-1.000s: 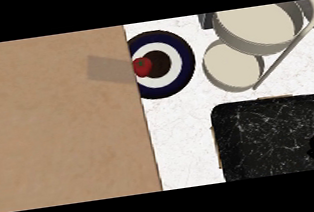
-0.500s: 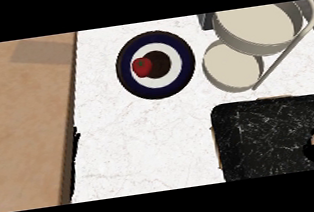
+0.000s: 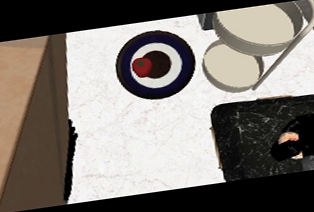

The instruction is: Pick the cupcake from the tray and place it in the tiered basket

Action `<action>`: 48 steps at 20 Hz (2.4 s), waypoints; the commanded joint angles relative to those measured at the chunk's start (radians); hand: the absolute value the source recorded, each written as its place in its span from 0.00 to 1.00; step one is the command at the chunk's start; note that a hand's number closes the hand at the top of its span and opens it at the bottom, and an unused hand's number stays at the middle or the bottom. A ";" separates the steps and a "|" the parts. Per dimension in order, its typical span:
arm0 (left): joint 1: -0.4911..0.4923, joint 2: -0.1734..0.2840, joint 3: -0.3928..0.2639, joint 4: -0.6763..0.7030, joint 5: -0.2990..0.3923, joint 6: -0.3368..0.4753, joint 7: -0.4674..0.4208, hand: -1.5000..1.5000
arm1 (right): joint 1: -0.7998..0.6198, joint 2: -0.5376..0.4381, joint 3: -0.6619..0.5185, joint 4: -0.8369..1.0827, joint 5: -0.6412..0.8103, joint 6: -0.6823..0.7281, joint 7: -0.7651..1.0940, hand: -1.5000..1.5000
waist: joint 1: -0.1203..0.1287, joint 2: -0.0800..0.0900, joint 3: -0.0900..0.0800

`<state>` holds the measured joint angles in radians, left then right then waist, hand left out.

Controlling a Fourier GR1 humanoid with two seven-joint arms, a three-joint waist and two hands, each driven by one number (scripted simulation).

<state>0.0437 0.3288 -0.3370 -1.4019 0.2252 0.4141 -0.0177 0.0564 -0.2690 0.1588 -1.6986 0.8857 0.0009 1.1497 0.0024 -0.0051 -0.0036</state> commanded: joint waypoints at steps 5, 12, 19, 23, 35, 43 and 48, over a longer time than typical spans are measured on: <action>0.006 -0.016 -0.003 0.000 0.003 0.004 0.015 0.50 | -0.075 0.263 0.078 -0.163 0.346 -0.165 0.335 1.00 | -0.011 -0.006 -0.001; 0.016 -0.007 0.016 0.025 -0.003 0.014 0.008 0.50 | -0.187 0.268 0.085 -0.433 0.636 -0.051 0.337 1.00 | -0.030 -0.016 -0.006; 0.006 -0.021 0.001 0.034 -0.017 0.009 0.000 0.50 | -0.330 0.269 0.165 -0.461 0.861 0.209 0.337 1.00 | -0.006 -0.006 -0.006; 0.025 -0.030 -0.007 0.020 -0.020 0.009 -0.008 0.50 | -0.423 0.269 0.117 -0.483 0.881 0.319 0.338 1.00 | 0.006 -0.005 -0.003; -0.003 -0.036 -0.017 0.024 -0.036 -0.005 0.006 0.50 | -0.828 0.269 -0.194 -0.238 0.855 0.433 0.299 1.00 | 0.033 0.006 0.001; -0.021 -0.038 0.024 0.050 -0.019 -0.029 -0.003 0.50 | -0.931 0.269 -0.385 -0.045 0.782 0.363 0.172 1.00 | 0.018 0.010 0.003; -0.029 -0.075 -0.014 0.021 -0.076 0.028 0.031 0.50 | -0.994 0.269 -0.482 0.123 0.762 0.286 0.116 1.00 | 0.015 0.009 0.004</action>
<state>0.0260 0.2896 -0.3273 -1.3866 0.1829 0.4039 -0.0136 -0.8860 -0.0005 -0.2711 -1.6849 1.6663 0.3200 1.1214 0.0216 0.0023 0.0018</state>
